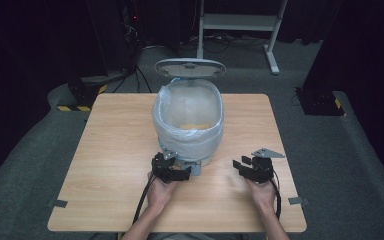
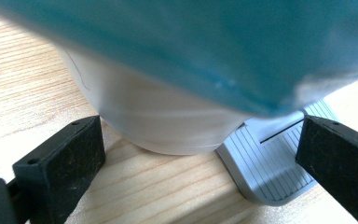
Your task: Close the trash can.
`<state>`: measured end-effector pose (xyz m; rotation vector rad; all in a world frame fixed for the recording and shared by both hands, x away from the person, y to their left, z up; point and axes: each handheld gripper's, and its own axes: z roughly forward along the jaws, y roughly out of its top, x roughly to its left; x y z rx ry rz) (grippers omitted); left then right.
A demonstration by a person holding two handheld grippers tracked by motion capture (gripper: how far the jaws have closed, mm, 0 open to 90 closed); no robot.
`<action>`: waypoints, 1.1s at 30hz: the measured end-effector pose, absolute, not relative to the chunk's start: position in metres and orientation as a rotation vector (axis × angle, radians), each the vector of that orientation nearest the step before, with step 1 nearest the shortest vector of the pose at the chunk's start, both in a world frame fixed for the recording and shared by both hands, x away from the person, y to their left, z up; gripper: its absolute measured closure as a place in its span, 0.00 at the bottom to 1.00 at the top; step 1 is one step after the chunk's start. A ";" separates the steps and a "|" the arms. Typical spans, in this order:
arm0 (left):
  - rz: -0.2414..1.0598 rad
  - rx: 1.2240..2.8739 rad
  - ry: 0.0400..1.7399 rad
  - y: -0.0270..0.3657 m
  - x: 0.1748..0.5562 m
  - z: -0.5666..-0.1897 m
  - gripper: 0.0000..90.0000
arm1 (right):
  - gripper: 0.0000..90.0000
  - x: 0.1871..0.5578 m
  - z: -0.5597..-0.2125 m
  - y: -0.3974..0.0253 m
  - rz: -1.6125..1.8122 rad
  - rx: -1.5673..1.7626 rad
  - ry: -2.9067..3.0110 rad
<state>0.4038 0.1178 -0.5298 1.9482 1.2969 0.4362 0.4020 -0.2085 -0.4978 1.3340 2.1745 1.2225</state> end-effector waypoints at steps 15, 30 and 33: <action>0.435 1.948 1.297 0.118 0.404 -0.530 0.02 | 0.57 0.399 -0.511 -0.204 1.068 1.308 2.168; 0.441 1.951 1.295 0.118 0.404 -0.530 0.02 | 0.56 0.398 -0.516 -0.199 1.021 1.305 2.182; 0.440 1.951 1.295 0.118 0.404 -0.530 0.02 | 0.56 0.398 -0.518 -0.199 1.020 1.308 2.182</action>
